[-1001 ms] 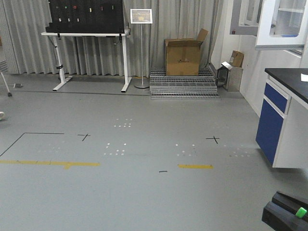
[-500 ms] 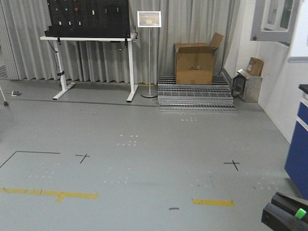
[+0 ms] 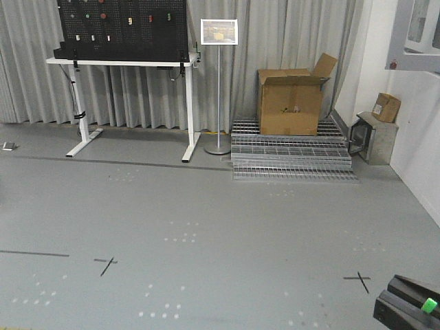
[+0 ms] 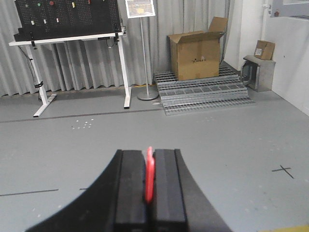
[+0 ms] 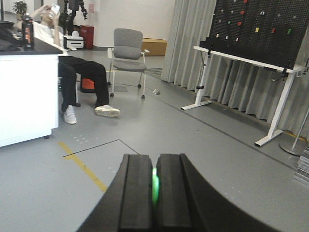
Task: Sort red and green spoons into left cabinet
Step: 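Turn the base toward the open white cabinet with the blue tray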
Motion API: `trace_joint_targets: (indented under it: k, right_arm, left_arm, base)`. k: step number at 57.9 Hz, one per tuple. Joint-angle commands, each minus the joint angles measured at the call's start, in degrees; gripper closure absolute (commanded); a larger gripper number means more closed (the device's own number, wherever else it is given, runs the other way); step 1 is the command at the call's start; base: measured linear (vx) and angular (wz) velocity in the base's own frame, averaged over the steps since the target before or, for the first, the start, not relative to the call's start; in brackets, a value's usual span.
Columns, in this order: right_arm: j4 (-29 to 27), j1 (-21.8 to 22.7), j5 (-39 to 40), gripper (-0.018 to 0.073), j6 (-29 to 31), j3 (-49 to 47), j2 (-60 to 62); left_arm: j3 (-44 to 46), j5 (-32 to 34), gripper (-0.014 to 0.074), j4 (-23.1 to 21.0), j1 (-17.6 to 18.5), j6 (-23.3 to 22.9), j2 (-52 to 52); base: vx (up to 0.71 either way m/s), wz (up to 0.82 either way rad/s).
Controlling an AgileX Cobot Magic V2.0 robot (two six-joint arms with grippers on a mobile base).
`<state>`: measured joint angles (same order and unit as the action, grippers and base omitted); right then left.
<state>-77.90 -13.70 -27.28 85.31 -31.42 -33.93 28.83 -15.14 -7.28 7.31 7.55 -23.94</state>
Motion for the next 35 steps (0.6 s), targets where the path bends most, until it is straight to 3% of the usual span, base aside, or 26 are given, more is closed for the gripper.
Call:
trace_joint_targets:
  k: [1,35]
  right_arm:
    - [-2.3,0.0,0.8,0.0562,0.1,-1.7,-0.2]
    - [-2.3,0.0,0.9,0.0562,0.1,-1.7,-0.2]
  left_arm:
    - [1.6,4.8,0.06,-0.5,0.1,-0.3,-0.3]
    - [1.6,4.9,0.06,-0.5,0.1,-0.3,-0.3]
  base:
    - [0.68,-0.02]
    - [0.66,0.0]
